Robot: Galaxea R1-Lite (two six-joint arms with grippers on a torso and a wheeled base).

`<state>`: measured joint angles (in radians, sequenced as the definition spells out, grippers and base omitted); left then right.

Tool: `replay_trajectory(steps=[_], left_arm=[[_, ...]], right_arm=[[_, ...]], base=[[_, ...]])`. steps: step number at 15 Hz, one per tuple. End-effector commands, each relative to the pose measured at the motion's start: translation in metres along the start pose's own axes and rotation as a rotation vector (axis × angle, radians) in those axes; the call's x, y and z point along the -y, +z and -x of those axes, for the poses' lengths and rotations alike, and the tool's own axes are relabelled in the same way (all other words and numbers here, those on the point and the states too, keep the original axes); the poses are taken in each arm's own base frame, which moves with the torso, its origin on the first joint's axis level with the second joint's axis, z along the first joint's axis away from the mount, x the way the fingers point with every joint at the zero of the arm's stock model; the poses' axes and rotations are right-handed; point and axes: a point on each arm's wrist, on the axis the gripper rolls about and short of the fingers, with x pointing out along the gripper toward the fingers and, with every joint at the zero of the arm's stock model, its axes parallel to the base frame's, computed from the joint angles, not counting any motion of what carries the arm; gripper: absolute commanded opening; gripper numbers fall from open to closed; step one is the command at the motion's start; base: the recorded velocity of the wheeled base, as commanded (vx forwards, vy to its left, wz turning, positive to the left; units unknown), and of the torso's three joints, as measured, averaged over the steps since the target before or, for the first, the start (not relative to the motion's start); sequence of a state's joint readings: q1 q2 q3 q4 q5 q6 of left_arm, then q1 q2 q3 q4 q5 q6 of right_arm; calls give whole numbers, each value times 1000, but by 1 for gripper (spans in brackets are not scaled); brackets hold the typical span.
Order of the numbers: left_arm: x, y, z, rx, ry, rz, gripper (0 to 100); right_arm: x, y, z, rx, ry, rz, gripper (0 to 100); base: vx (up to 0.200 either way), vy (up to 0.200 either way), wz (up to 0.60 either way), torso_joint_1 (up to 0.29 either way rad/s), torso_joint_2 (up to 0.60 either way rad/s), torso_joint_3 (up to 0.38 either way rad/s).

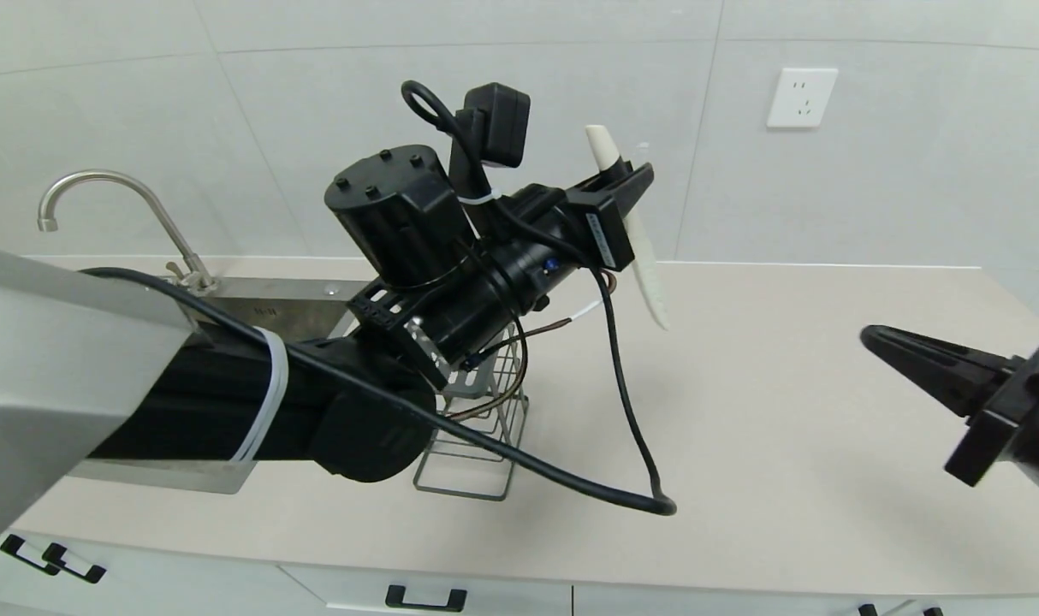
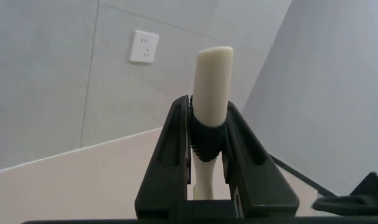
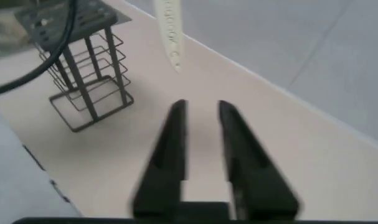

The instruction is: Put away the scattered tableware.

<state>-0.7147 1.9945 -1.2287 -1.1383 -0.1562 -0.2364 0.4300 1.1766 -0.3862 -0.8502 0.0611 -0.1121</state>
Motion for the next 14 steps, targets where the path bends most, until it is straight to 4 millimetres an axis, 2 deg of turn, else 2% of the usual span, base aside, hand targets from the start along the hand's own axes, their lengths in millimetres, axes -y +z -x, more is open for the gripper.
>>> replay_trajectory(steps=[1, 2, 5, 7, 8, 9, 11, 12, 14], left_arm=[[7, 11, 13, -18, 6, -26, 0], [9, 14, 20, -39, 10, -37, 0], [11, 17, 37, -57, 94, -77, 0], [15, 16, 40, -59, 140, -111, 0], [16, 16, 39, -57, 142, -113, 0], [17, 19, 39, -48, 142, -116, 0], [18, 25, 41, -31, 161, -119, 0], [19, 30, 42, -12, 190, -125, 0], [16, 37, 44, -3, 219, -140, 0]], right_arm=[[15, -28, 51, -37, -176, -120, 0], [11, -38, 66, -15, -176, -98, 0], [6, -45, 105, 70, -215, 38, 0], [-2, -50, 128, 112, -241, 86, 0], [-4, -51, 132, 118, -246, 91, 0], [-13, -58, 151, 139, -248, 98, 0], [-24, -76, 175, 145, -245, 110, 0], [-30, -91, 184, 105, -233, 101, 0], [-30, -99, 183, 31, -246, 75, 0]], base=[[0, 0, 0, 0, 0, 0], [0, 0, 0, 0, 0, 0], [0, 0, 0, 0, 0, 0], [0, 0, 0, 0, 0, 0], [0, 0, 0, 0, 0, 0], [0, 0, 0, 0, 0, 0], [0, 0, 0, 0, 0, 0], [0, 0, 0, 0, 0, 0], [0, 0, 0, 0, 0, 0]])
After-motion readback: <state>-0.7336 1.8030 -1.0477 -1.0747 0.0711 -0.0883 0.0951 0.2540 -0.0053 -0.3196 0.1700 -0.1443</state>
